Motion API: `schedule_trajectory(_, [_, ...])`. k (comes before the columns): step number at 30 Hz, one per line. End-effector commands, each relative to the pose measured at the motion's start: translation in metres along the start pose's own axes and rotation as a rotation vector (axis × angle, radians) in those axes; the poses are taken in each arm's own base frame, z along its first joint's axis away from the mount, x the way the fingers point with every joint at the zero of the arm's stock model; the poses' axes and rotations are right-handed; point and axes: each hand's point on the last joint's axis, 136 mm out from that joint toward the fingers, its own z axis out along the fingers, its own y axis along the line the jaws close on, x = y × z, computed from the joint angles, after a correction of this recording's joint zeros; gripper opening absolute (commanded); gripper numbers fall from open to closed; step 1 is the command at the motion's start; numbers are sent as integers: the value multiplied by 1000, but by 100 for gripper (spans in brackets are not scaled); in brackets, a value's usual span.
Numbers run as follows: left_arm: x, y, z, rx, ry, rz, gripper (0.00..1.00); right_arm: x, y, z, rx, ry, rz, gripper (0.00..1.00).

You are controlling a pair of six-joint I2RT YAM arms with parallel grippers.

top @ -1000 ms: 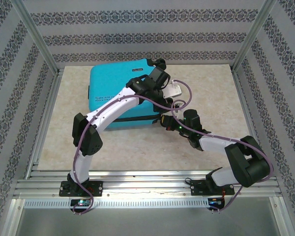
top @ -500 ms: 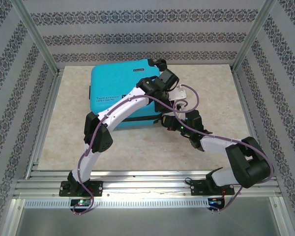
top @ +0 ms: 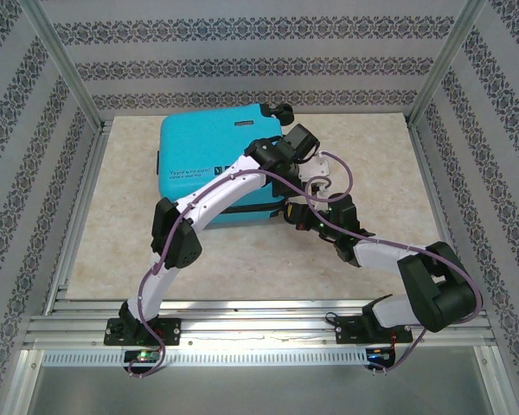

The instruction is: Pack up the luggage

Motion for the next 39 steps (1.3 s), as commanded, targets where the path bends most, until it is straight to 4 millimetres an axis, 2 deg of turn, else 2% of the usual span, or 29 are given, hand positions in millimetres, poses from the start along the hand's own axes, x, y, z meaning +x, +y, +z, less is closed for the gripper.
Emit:
schedule_trajectory(1, [32,-30,27,90,152,49,72,-27,24,-9,-99,-84,-94,0])
schedule_trajectory(4, [34,-31,30,88,165,54,67,-28,26,-9,-112,-80,-108,0])
schedule_trajectory(6, [34,-31,30,88,165,51,59,-30,24,-10,-109,-85,-109,0])
schedule_trajectory(9, [30,-28,26,73,151,39,40,-32,20,-11,-101,-88,-107,0])
schedule_trajectory(14, [16,-20,7,38,59,-10,26,-36,17,-12,-102,-101,-117,0])
schedule_trajectory(20, [-8,-13,-30,-14,-160,-83,17,-43,19,-9,-124,-120,-138,0])
schedule_trajectory(24, [-14,-11,-49,-53,-272,-118,8,-43,21,-3,-149,-119,-148,0])
schedule_trajectory(30, [-10,-12,-52,-78,-305,-172,0,-44,34,0,-237,-141,-191,0])
schedule_trajectory(33, [-11,-25,-52,-58,-362,-125,0,-44,41,0,-270,-144,-221,0])
schedule_trajectory(39, [-12,-31,-75,-104,-506,-91,0,-47,35,2,-237,-160,-233,0])
